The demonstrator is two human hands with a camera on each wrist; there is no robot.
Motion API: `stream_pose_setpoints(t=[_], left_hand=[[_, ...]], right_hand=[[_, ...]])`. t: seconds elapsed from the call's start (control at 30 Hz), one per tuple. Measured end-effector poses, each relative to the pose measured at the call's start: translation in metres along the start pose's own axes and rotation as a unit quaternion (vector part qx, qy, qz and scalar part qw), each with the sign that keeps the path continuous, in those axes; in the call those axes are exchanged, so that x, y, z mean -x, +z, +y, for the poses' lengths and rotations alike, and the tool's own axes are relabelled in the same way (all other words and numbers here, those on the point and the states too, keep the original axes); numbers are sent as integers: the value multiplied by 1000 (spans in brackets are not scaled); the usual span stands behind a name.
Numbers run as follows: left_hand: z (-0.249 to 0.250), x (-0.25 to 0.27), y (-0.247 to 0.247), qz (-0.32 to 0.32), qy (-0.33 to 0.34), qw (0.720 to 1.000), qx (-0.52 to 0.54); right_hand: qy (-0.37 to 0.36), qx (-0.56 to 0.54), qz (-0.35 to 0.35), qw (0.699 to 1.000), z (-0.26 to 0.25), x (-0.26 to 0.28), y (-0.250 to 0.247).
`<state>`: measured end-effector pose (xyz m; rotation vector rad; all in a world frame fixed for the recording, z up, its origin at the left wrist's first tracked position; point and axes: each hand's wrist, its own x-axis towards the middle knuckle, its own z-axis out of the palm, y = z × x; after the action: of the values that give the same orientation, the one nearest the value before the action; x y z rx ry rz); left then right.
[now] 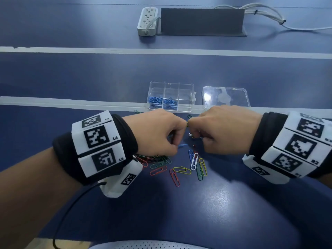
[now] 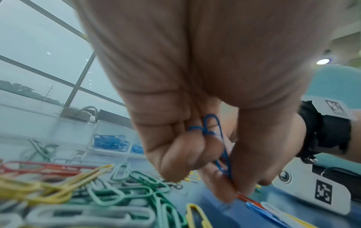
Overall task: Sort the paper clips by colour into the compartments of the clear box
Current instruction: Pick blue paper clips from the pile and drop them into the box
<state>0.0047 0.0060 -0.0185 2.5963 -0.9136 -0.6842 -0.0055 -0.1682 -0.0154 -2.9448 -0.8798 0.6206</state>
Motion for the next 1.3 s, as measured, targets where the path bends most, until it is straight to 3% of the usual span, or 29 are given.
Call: stream_pose_setpoints(t=[0.13, 0.23, 0.33, 0.43, 0.6, 0.7, 0.9, 1.3], left_hand=[[-2, -5, 0, -22, 2, 998, 50], [-2, -6, -4, -36, 3, 999, 37], [-7, -4, -12, -21, -15, 999, 43], [-16, -7, -25, 20, -38, 997, 61], [-18, -28, -48, 128, -66, 990, 12], [-14, -42, -50, 154, -63, 985, -50], [-11, -54, -46, 148, -59, 984, -81], [-20, -47, -47, 188, -45, 980, 47]], right_hand=[[-14, -55, 54, 997, 5, -4, -2], [43, -130, 98, 986, 12, -5, -5], [110, -256, 92, 956, 14, -3, -8], [119, -319, 64, 938, 10, -3, -10], [-13, -171, 11, 985, -12, 0, -6], [-67, -91, -14, 994, -23, 2, -2], [-55, -9, -38, 998, -30, 1, 5], [-46, -46, -7, 998, -5, -2, -1]])
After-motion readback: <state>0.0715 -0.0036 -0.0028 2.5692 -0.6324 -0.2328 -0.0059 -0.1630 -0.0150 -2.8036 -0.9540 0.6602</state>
